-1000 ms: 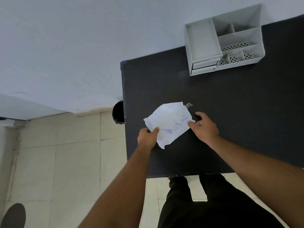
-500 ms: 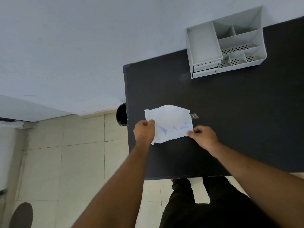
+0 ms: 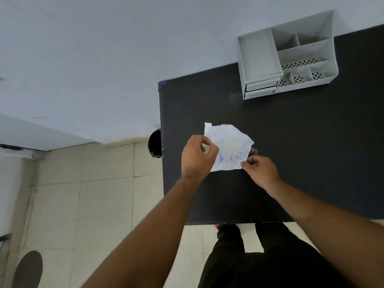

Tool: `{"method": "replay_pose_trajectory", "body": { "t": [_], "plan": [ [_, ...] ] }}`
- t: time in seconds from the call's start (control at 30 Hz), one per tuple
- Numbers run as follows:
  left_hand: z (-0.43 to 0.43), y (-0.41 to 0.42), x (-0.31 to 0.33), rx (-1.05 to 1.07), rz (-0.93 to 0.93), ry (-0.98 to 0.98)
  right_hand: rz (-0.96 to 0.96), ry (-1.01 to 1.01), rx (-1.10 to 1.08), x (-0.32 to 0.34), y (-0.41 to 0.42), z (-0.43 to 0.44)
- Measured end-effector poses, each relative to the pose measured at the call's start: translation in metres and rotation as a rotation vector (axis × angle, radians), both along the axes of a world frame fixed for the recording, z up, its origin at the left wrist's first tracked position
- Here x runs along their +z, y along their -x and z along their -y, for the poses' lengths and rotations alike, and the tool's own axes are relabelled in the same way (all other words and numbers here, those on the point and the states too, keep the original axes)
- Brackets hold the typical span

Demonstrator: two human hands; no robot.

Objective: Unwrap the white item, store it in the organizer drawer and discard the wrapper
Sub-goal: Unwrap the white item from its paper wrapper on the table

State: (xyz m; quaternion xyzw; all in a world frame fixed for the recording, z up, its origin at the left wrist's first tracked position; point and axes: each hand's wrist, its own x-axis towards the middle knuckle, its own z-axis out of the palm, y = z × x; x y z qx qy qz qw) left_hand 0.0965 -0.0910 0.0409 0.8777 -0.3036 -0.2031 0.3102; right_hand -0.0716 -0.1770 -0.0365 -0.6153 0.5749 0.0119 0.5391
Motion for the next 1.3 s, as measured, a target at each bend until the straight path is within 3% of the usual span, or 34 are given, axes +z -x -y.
{"method": "replay_pose_trajectory", "body": {
  "t": [0.13, 0.23, 0.37, 0.4, 0.5, 0.7, 0.87, 1.0, 1.13, 1.3],
  "plan": [
    [0.009, -0.003, 0.007, 0.076, -0.136, 0.144, -0.010, 0.024, 0.001, 0.001, -0.002, 0.000],
    [0.005, -0.012, 0.000, 0.154, -0.312, 0.026, -0.003, 0.020, 0.001, 0.001, -0.003, 0.000],
    [-0.008, -0.021, -0.020, 0.522, -0.854, -0.070, -0.046, 0.005, 0.023, 0.000, -0.004, 0.000],
    [-0.012, -0.021, -0.020, 0.555, -0.907, -0.091, -0.050, 0.000, 0.024, -0.001, -0.004, 0.000],
    [-0.020, -0.019, -0.027, 0.495, -0.792, -0.203, -0.048, -0.009, 0.024, -0.001, -0.004, -0.001],
    [-0.015, -0.020, -0.023, 0.483, -0.349, -0.057, -0.044, 0.004, -0.002, 0.002, -0.005, -0.002],
    [-0.004, -0.032, -0.010, 0.347, -0.429, -0.067, -0.009, -0.001, 0.012, 0.006, -0.010, -0.002],
    [0.015, -0.031, 0.014, 0.328, -0.401, 0.143, -0.008, -0.003, 0.052, 0.008, -0.012, -0.001],
    [0.023, -0.027, 0.026, 0.247, -0.442, 0.170, 0.093, 0.100, -0.041, 0.013, -0.011, -0.001],
    [0.025, -0.029, 0.034, 0.089, -0.165, 0.092, 0.123, 0.134, -0.038, 0.015, -0.005, -0.006]
  ]
}}
